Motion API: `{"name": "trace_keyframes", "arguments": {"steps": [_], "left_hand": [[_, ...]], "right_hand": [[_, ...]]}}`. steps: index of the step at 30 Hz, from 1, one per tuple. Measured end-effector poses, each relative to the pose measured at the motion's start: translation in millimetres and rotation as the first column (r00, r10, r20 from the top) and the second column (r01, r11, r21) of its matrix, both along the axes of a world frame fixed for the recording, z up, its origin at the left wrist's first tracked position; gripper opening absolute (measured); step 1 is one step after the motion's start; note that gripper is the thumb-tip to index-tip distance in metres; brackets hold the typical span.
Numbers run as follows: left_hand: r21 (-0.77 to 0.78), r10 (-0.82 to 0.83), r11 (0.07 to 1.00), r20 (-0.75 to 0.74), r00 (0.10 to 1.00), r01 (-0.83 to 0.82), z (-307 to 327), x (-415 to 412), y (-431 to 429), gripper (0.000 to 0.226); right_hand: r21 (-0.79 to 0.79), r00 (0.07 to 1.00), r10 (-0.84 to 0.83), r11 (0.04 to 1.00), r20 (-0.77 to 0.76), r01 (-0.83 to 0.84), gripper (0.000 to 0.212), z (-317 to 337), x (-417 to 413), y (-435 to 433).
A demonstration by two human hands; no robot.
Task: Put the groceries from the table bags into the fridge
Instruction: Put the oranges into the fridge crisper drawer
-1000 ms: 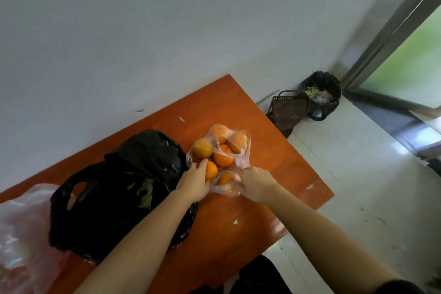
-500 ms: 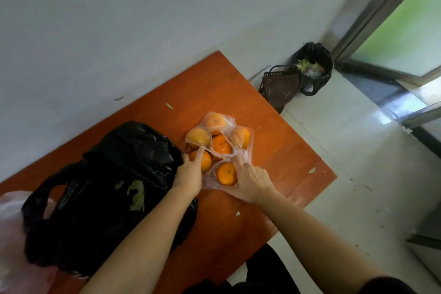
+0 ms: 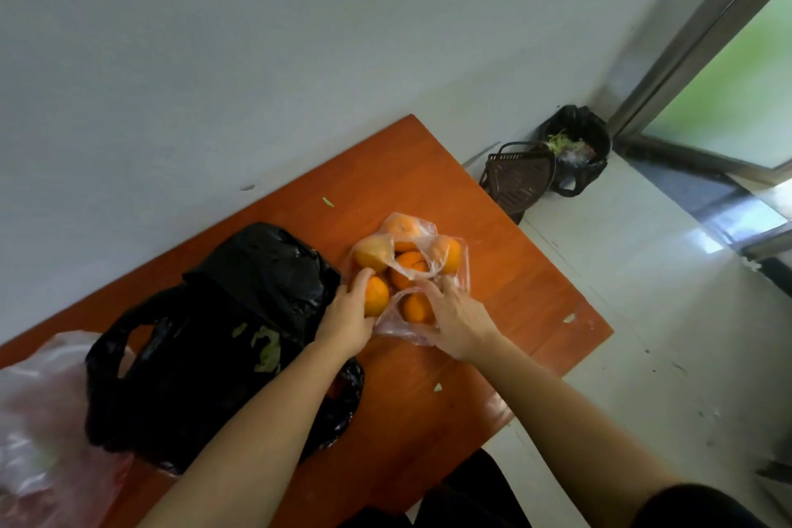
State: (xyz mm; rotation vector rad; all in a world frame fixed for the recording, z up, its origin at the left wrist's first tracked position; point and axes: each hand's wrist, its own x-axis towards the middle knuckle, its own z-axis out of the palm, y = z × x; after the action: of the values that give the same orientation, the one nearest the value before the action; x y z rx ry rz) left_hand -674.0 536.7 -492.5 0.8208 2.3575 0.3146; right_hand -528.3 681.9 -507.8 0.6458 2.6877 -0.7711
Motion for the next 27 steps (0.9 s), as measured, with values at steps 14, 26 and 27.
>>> {"name": "trace_keyframes", "arguments": {"steps": [14,26,27], "left_hand": [[0.081,0.004,0.997,0.023,1.000,-0.006,6.9,9.6,-28.1,0.078],[0.445,0.101,0.890,0.027,0.994,-0.103,71.8,-9.0,-27.3,0.077],[0.505,0.111,0.857,0.022,0.994,-0.107,79.0,-9.2,-25.3,0.077]], "right_hand": [[0.009,0.978,-0.061,0.998,0.198,0.061,0.097,-2.0,-23.3,-25.5],[-0.252,0.822,-0.492,0.866,-0.287,0.431,0.072,85.2,9.8,1.7],[-0.246,0.761,-0.551,0.835,-0.344,0.493,0.075,93.0,16.8,3.5]]}}
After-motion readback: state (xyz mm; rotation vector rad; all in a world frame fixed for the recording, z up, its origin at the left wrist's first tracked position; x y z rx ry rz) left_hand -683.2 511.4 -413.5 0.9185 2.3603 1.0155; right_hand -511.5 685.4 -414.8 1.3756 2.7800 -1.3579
